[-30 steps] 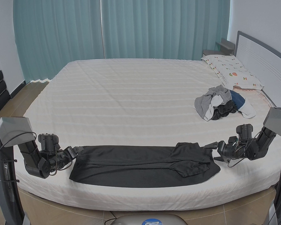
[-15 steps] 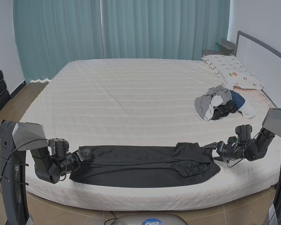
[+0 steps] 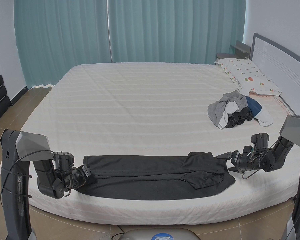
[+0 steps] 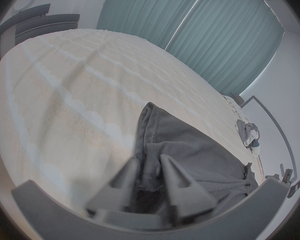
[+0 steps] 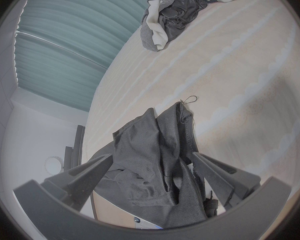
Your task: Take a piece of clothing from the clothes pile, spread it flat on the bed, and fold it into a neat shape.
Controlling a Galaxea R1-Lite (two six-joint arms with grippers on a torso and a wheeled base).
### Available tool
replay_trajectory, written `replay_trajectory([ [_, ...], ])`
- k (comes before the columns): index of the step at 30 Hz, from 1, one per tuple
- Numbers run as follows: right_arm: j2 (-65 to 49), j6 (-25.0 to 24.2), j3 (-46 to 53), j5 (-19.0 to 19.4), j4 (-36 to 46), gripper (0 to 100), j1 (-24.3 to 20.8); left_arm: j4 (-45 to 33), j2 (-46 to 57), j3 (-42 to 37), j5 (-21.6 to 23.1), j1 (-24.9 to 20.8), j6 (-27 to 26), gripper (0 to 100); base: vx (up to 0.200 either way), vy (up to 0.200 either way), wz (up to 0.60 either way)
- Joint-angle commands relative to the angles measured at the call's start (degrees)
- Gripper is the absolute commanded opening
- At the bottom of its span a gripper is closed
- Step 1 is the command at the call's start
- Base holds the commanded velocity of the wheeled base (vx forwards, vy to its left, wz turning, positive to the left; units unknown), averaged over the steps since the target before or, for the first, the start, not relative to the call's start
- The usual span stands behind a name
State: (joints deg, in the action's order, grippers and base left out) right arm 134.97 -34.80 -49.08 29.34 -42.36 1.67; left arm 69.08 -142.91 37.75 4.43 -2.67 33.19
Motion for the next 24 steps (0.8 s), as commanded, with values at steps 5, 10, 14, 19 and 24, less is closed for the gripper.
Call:
replay_trajectory([
  [5, 0.0, 0.0, 0.0, 0.0, 0.0, 100, 0.0, 0.1, 0.3, -0.1, 0.0, 0.2, 0.3, 0, 0.0, 0.0, 0.0],
  [10, 0.0, -0.3, -0.1, 0.1, -0.1, 100, 0.0, 0.0, 1.9, -1.0, 0.1, 1.4, 0.3, 0, 0.0, 0.0, 0.0],
  [14, -0.2, -0.9, -0.5, 0.4, 0.0, 100, 0.1, -0.4, 2.6, -1.0, 1.9, 2.2, 0.4, 0, 0.0, 0.0, 0.0],
  [19, -0.2, -0.9, -0.6, 0.5, -0.1, 100, 0.3, -0.5, 2.5, -0.9, 2.5, 3.0, 0.6, 0, 0.0, 0.0, 0.0],
  [24, -0.6, -1.7, -0.9, 0.9, -0.1, 100, 1.0, -0.8, 3.0, -0.8, 2.4, 3.0, 0.8, 0, 0.0, 0.0, 0.0],
])
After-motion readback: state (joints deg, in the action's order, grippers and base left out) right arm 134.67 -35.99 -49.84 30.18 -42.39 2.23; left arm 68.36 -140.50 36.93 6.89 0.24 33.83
